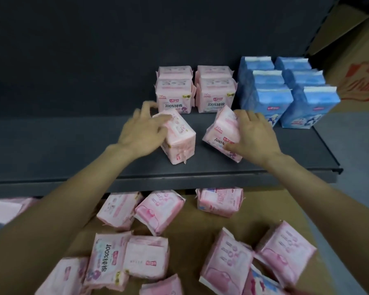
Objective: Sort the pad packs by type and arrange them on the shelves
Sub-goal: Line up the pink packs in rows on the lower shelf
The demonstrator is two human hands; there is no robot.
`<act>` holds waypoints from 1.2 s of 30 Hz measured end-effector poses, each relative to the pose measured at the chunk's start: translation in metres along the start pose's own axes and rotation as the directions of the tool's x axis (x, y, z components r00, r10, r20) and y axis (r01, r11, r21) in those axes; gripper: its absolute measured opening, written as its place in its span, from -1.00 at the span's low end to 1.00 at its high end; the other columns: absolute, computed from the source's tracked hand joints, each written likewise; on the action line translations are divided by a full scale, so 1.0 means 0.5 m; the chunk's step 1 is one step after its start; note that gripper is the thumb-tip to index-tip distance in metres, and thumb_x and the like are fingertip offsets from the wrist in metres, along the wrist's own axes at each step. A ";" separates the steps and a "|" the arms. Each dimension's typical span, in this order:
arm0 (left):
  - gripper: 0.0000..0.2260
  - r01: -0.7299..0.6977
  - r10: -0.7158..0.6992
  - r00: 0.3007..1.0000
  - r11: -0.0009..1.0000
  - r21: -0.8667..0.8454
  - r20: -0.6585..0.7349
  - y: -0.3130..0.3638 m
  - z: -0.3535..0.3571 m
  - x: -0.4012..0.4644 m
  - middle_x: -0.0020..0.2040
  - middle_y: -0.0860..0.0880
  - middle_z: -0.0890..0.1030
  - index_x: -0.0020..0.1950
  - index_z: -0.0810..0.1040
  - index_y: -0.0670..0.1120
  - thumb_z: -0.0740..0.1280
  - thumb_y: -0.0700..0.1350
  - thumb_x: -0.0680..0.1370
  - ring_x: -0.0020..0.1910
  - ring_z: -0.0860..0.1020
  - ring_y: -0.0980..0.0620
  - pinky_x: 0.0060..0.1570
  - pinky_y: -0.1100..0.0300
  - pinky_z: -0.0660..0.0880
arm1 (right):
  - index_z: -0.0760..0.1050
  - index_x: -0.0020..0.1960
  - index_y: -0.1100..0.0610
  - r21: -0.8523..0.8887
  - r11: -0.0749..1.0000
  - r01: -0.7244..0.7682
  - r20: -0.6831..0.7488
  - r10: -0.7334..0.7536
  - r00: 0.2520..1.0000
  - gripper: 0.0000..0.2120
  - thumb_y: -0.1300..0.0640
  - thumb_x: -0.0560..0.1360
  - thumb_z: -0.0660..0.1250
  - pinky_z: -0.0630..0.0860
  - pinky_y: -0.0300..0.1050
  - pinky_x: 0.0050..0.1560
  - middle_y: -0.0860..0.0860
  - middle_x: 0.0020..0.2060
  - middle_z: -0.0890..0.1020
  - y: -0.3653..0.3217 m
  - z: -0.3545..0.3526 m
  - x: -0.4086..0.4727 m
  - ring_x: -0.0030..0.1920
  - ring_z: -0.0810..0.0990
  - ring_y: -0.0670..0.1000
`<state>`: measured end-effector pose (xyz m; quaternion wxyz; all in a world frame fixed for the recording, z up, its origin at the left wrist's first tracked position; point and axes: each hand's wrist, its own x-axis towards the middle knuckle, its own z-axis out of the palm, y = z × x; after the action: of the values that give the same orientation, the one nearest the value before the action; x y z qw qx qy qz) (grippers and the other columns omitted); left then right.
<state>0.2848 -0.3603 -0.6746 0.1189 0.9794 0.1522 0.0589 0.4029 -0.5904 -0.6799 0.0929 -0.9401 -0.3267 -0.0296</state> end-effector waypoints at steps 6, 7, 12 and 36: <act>-0.06 -0.571 0.530 0.805 0.815 0.103 0.266 -0.061 -0.001 0.052 0.56 0.13 0.01 0.56 -0.04 0.10 0.45 -0.18 0.35 0.54 -0.12 0.11 0.49 0.02 -0.22 | 0.21 0.46 0.06 -0.061 0.996 0.061 0.026 -0.059 0.998 -0.24 -0.03 0.36 0.48 0.29 0.06 0.19 0.10 0.26 0.42 -0.005 0.014 0.026 0.20 0.40 0.22; -0.08 -0.613 0.546 0.762 0.782 0.116 0.349 -0.058 0.000 0.072 0.56 0.15 0.04 0.56 -0.03 0.12 0.48 -0.07 0.37 0.54 -0.11 0.12 0.49 0.06 -0.21 | 0.20 0.46 0.05 -0.068 0.995 0.066 0.039 -0.064 0.997 -0.24 -0.03 0.36 0.47 0.29 0.05 0.19 0.10 0.26 0.42 -0.004 0.014 0.033 0.20 0.40 0.21; -0.19 -0.480 0.429 0.874 0.831 0.279 0.228 -0.023 -0.010 0.151 0.35 -0.02 0.41 0.51 0.20 0.07 0.28 0.42 0.37 0.32 0.36 -0.07 0.28 0.07 0.24 | 0.19 0.46 0.06 -0.065 0.989 0.133 0.098 -0.126 0.987 -0.26 -0.01 0.40 0.46 0.29 0.01 0.25 0.12 0.29 0.43 -0.005 0.000 0.087 0.25 0.38 0.17; -0.22 -0.179 0.154 0.968 0.977 0.114 0.198 -0.050 0.052 0.187 0.58 0.12 -0.12 0.55 -0.07 0.20 0.39 -0.03 0.52 0.54 -0.12 0.13 0.28 -0.15 0.33 | 0.08 0.53 0.01 -0.090 0.988 0.123 0.086 -0.116 0.990 -0.28 0.19 0.48 0.36 0.17 0.13 0.42 0.02 0.46 0.25 0.022 0.055 0.199 0.45 0.17 0.10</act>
<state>0.3704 -0.3137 -0.6983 0.0629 0.9956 0.0610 -0.0339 0.4877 -0.5328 -0.6971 0.0328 -0.9226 -0.3841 -0.0128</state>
